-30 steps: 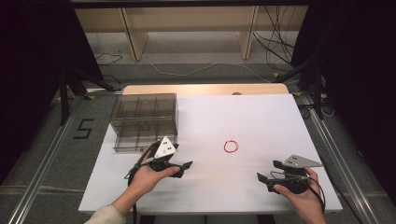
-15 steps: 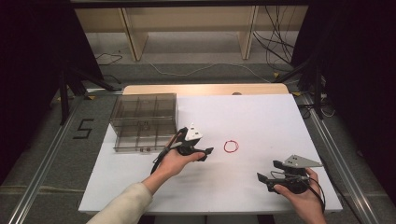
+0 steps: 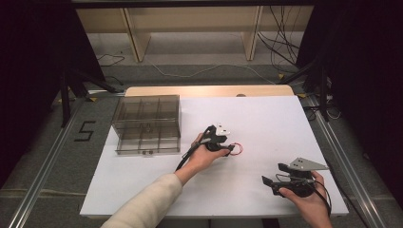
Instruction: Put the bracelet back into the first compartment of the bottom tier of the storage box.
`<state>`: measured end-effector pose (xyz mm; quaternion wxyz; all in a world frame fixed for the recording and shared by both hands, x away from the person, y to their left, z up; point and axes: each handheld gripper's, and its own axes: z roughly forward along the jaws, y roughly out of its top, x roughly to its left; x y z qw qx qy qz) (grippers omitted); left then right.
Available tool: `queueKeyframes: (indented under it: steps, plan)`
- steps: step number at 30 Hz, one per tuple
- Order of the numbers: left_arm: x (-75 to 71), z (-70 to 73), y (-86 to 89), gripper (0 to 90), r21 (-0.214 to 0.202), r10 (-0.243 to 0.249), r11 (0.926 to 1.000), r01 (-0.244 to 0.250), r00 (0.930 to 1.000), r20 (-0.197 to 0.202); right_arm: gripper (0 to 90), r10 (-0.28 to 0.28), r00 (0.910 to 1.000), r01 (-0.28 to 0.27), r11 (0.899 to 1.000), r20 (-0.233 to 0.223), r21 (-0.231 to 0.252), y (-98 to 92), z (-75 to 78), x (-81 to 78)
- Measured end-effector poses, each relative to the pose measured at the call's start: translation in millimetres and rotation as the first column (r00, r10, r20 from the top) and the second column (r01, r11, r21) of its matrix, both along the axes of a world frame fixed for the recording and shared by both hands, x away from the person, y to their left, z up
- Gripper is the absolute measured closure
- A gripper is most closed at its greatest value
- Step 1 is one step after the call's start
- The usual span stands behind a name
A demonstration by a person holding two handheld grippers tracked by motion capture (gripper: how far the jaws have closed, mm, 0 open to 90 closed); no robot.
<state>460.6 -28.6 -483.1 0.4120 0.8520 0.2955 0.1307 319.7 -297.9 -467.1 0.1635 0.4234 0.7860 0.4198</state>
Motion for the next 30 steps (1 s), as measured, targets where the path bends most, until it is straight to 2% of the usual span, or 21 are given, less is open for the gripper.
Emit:
queueKeyframes:
  steps: [2, 7, 8, 19, 24, 30]
  plan:
    - [4.4, -4.2, -6.3, 56.8, 0.017, 0.001, 0.9999, -0.001, 0.9999, -0.010, 16.7, 0.000, 1.0000, 0.000, 1.000, 0.000, 0.000, 0.0, 0.0, 0.0]
    - [8.4, -7.7, -11.1, 65.2, 0.013, 0.010, 0.9999, -0.009, 0.9997, -0.020, 16.7, -0.001, 1.0000, 0.001, 1.000, -0.002, 0.002, -0.1, 0.3, -0.3]
    - [9.0, -8.8, -11.5, 66.8, 0.024, 0.010, 0.9997, -0.009, 0.9997, -0.024, 16.8, -0.001, 1.0000, 0.001, 1.000, -0.002, 0.001, -0.1, 0.2, -0.2]
    - [10.4, -10.8, -11.0, 85.6, 0.022, 0.027, 0.9994, -0.026, 0.9991, -0.033, 16.8, 0.000, 1.0000, 0.000, 1.000, 0.000, 0.000, 0.3, 0.1, 0.0]
    - [9.1, -10.7, -11.6, 87.0, 0.030, 0.026, 0.9992, -0.025, 0.9995, -0.020, 16.8, 0.000, 1.0000, 0.000, 1.000, 0.000, 0.000, 0.1, -0.1, 0.0]
    - [6.9, -9.6, -11.0, 87.3, 0.022, 0.015, 0.9997, -0.015, 0.9995, -0.028, 16.7, -0.001, 1.0000, 0.001, 1.000, -0.001, 0.002, -0.2, 0.0, -0.1]
